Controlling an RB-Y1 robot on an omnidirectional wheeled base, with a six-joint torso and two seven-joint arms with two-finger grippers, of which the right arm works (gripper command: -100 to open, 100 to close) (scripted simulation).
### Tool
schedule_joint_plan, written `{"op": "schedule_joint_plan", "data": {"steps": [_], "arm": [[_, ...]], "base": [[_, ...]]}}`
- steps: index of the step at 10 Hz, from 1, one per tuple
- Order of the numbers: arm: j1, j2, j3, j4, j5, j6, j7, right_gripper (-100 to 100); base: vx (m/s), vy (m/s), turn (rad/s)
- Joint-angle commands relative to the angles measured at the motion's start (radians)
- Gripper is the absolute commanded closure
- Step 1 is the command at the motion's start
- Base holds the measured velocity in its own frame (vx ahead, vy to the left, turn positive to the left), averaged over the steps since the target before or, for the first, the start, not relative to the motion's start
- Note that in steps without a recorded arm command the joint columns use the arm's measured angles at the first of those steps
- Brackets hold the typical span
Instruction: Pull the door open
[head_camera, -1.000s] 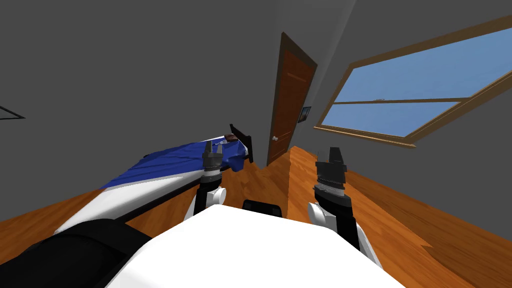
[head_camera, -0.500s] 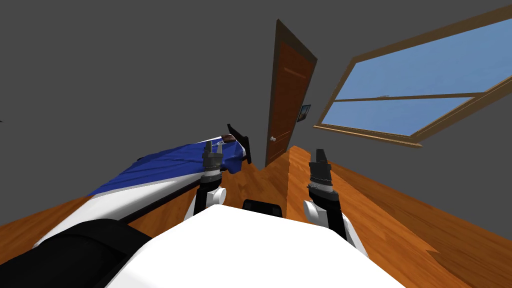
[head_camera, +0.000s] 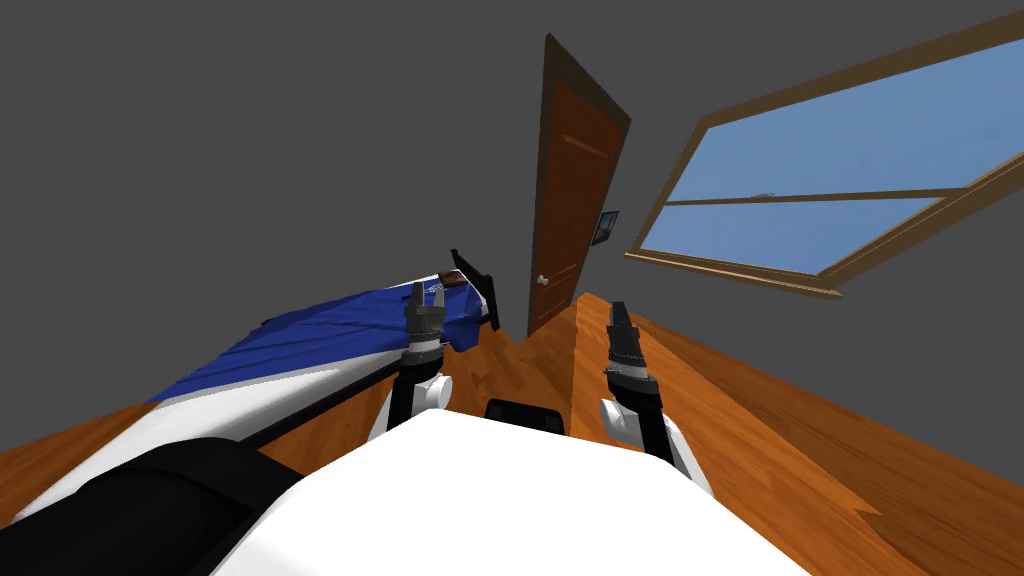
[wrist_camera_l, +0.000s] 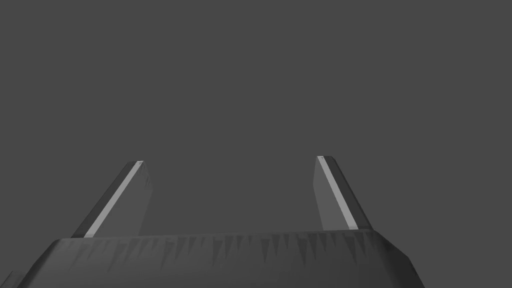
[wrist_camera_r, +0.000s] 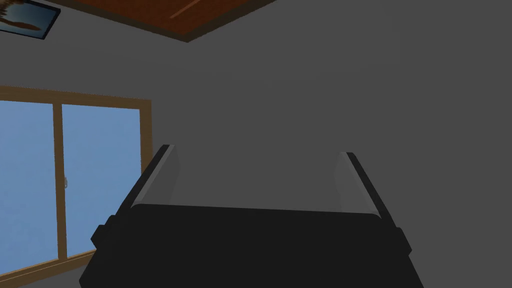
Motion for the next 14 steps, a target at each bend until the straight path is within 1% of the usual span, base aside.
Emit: {"op": "schedule_joint_plan", "data": {"steps": [1,7,14], "arm": [[-0.018,-0.009,0.004,0.036,0.008,-0.005,0.022,-100],[-0.084,-0.032,0.034,0.190,0.046,-0.036,0.113,-100],[-0.173,-0.049,0.073,0.397,0.097,-0.078,0.237,-100]], "base": [[0.092,-0.078,-0.015],[0.104,-0.072,-0.018],[0.098,-0.090,-0.018]]}}
